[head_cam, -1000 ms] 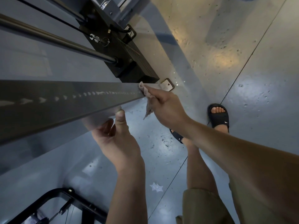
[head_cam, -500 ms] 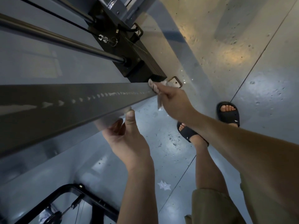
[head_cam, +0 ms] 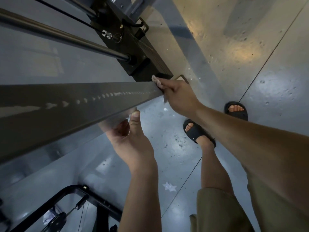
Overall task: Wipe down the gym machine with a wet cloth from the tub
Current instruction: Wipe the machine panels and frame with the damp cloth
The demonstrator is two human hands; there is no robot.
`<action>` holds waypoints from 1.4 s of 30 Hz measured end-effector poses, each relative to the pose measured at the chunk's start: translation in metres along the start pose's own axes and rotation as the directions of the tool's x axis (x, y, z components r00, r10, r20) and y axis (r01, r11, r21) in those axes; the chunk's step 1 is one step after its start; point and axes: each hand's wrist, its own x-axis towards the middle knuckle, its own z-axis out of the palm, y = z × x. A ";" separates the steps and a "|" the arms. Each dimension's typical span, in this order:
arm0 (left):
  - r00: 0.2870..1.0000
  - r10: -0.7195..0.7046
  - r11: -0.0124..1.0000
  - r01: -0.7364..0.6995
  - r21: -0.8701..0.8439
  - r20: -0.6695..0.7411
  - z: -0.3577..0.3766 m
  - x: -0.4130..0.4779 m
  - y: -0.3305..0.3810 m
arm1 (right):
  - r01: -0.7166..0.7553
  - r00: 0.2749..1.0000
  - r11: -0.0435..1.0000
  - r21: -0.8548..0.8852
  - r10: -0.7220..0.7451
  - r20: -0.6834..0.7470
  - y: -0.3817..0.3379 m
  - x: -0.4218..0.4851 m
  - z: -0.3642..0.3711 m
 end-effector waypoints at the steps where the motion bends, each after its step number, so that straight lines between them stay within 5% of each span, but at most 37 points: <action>1: 1.000 0.000 1.000 0.000 0.002 0.002 0.000 0.000 0.001 | -0.012 1.000 1.000 -0.005 0.012 -0.001 -0.005 -0.012 0.001; 5: 1.000 -0.010 1.000 0.010 -0.009 -0.015 0.000 0.001 0.001 | 0.057 0.998 0.998 -0.007 -0.057 -0.027 -0.017 -0.069 0.000; 9: 1.000 0.001 1.000 -0.001 0.027 0.007 -0.004 0.002 0.000 | 0.018 1.000 0.992 -0.122 -0.019 -0.006 -0.002 -0.022 -0.002; 13: 1.000 -0.002 0.999 0.001 0.040 0.019 -0.005 0.004 0.001 | -0.056 0.998 0.998 -0.027 0.055 -0.011 -0.006 -0.015 0.003; 18: 1.000 -0.012 0.999 0.012 0.032 -0.007 -0.004 0.002 0.001 | 0.034 0.999 0.999 -0.016 -0.035 -0.033 -0.019 -0.050 0.001; 23: 1.000 -0.001 0.999 0.000 0.044 0.023 -0.005 0.003 0.003 | -0.154 0.985 0.979 0.132 0.142 0.096 0.002 0.030 -0.003; 29: 0.999 0.009 0.999 -0.011 0.039 0.040 -0.005 0.002 0.002 | 0.023 0.985 0.966 0.256 -0.066 0.159 -0.021 0.009 -0.006; 34: 1.000 -0.026 0.998 0.026 0.054 0.009 -0.005 0.003 0.004 | -0.112 0.990 0.977 0.182 0.094 0.103 -0.005 0.023 -0.004; 38: 1.000 -0.026 0.997 0.026 0.072 0.000 -0.006 0.005 0.002 | -0.018 0.994 0.987 0.160 0.000 0.112 -0.016 0.000 -0.004; 42: 1.000 -0.025 0.997 0.026 0.077 -0.011 -0.004 0.005 0.000 | -0.065 0.998 0.998 0.010 0.065 0.010 -0.006 -0.010 -0.005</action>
